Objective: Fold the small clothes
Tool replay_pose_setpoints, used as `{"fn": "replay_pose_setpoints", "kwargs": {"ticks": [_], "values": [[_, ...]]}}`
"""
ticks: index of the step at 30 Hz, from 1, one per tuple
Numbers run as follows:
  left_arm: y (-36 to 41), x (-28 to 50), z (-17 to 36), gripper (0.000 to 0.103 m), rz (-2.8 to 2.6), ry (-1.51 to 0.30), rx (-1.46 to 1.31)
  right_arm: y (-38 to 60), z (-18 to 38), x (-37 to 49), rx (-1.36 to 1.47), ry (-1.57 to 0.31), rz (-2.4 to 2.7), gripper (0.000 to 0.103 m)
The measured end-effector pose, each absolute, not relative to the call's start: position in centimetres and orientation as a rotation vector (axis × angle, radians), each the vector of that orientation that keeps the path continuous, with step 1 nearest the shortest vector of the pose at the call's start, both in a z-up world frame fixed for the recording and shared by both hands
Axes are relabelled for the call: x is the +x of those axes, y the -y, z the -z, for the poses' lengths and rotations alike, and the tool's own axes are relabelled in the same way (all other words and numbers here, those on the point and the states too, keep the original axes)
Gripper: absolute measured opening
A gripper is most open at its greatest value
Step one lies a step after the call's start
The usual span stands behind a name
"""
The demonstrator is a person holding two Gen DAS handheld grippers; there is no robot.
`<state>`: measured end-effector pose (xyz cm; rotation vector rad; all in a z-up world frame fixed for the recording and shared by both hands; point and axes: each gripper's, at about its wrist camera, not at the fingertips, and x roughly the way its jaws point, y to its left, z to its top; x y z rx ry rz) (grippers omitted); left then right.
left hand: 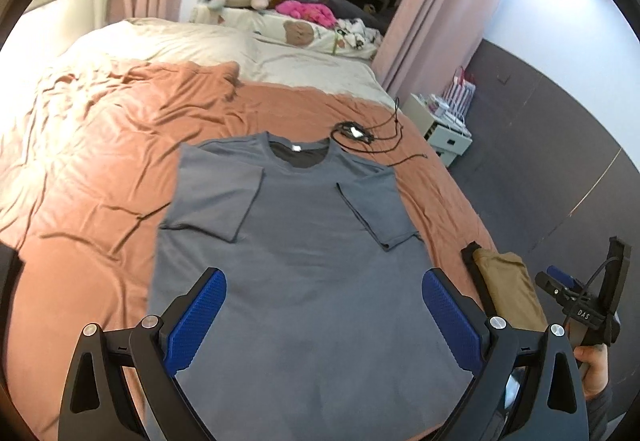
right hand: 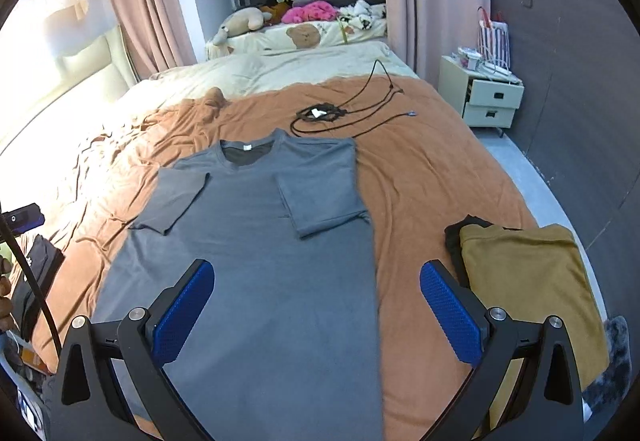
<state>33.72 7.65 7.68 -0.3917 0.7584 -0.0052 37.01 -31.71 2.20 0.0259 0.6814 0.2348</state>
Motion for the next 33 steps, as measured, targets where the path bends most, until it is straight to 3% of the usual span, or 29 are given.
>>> {"fn": "replay_pose_setpoints", "kwargs": {"ticks": [19,33], "values": [[-9.4,18.3,-10.1,0.103,-0.048,-0.651,-0.324,33.6,-2.5,26.1,0.069,-0.623,-0.241,0.103],[-10.7,11.0,-4.9,0.103,-0.116,-0.668,-0.362,35.3,2.0,20.7,0.029,-0.566,-0.29,0.103]]}}
